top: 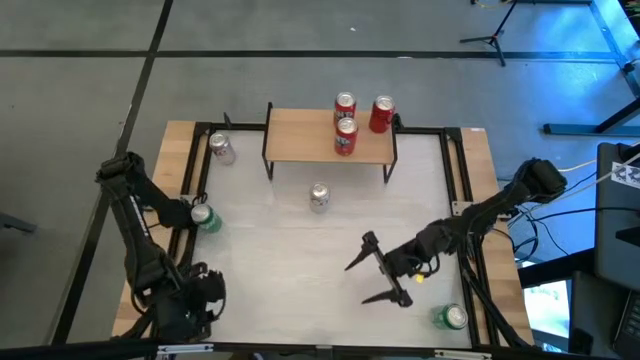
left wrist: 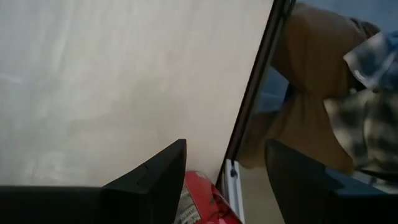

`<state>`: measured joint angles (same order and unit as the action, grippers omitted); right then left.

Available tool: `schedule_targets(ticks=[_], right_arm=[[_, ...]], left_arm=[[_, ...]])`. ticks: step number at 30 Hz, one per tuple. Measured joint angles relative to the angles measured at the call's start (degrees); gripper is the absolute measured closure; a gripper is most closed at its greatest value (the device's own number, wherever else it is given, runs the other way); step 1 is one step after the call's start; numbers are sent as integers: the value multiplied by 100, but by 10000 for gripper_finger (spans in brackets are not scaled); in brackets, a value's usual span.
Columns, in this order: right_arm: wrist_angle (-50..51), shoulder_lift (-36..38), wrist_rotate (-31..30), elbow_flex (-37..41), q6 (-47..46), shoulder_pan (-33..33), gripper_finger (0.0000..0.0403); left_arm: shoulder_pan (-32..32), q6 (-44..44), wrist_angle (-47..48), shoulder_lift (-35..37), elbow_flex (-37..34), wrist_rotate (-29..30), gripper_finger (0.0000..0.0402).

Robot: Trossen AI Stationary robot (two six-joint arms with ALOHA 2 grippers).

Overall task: Place canned beverage on shelf
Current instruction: Put the red soda can on the shelf and align with the other red soda can

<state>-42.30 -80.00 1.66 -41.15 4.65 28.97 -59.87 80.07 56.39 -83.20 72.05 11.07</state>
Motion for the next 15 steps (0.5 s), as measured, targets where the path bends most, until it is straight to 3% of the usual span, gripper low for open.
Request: schedule_targets(ticks=[3,7,15], right_arm=[[-17,-215,-198,-180,2,109,20],[2,-458,-261,-326,2,188,20],[44,-685,-258,-464,-289,189,20]], left_arm=[[20,-375,4,0,0,304,194],[300,-540,84,-4,0,220,179],[486,-673,266,-11,0,-192,72]])
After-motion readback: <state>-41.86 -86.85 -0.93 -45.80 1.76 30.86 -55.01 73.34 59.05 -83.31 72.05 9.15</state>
